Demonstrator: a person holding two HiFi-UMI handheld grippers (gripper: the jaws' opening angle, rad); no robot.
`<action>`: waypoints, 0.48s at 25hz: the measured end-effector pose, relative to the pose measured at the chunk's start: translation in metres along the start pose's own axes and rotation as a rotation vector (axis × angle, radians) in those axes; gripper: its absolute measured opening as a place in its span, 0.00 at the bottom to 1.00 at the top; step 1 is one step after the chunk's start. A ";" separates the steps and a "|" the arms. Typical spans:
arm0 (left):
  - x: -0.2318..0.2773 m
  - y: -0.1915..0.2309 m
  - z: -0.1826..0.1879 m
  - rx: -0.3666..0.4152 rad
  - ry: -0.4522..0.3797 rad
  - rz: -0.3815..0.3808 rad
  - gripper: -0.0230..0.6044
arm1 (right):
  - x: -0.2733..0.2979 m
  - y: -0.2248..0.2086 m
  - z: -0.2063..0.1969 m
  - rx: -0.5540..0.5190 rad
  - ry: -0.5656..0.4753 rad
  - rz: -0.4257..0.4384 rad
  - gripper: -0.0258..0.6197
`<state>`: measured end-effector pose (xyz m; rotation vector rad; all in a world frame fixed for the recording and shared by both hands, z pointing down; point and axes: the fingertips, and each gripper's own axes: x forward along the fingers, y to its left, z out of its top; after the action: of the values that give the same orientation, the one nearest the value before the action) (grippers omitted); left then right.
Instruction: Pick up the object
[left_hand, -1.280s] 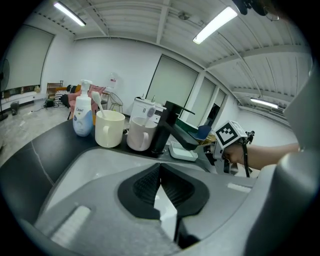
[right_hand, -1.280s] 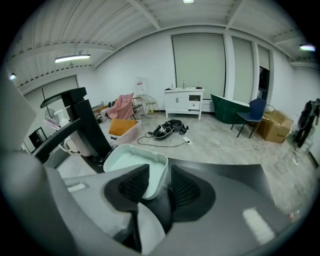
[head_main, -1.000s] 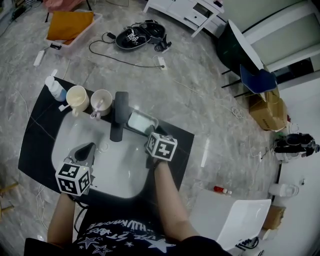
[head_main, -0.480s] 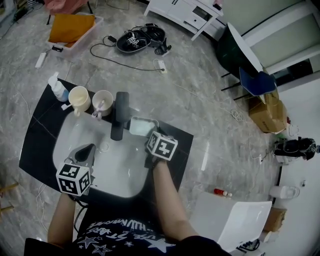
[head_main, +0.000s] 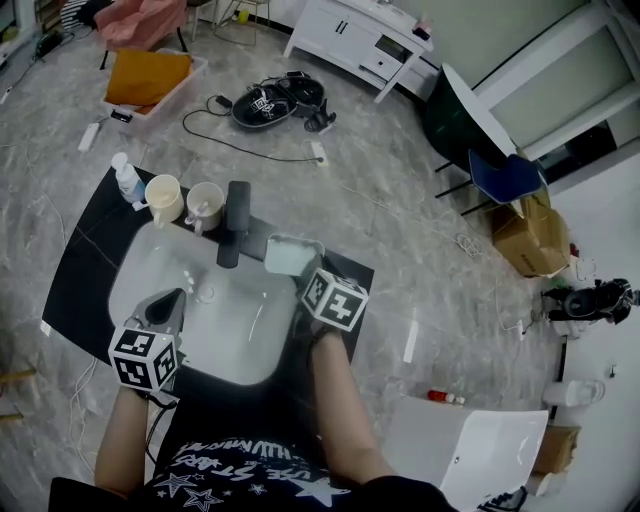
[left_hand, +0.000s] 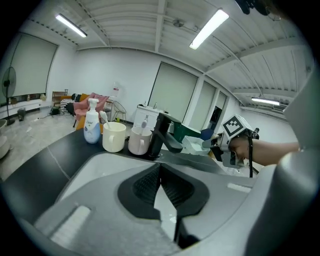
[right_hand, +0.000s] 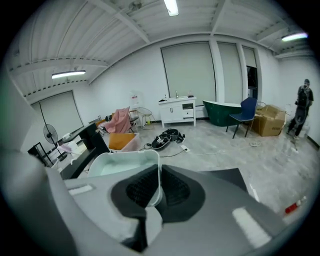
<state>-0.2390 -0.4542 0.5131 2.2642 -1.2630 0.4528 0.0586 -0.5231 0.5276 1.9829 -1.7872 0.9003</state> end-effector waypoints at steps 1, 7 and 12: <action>-0.005 -0.003 0.000 0.001 -0.007 0.007 0.05 | -0.007 0.000 0.002 0.000 -0.010 0.008 0.07; -0.039 -0.028 -0.004 0.004 -0.046 0.042 0.05 | -0.052 -0.002 0.004 -0.015 -0.053 0.073 0.07; -0.067 -0.062 -0.019 0.005 -0.056 0.058 0.05 | -0.096 -0.012 -0.015 -0.031 -0.053 0.113 0.07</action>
<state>-0.2207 -0.3700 0.4778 2.2642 -1.3597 0.4165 0.0653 -0.4383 0.4795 1.9201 -1.9468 0.8557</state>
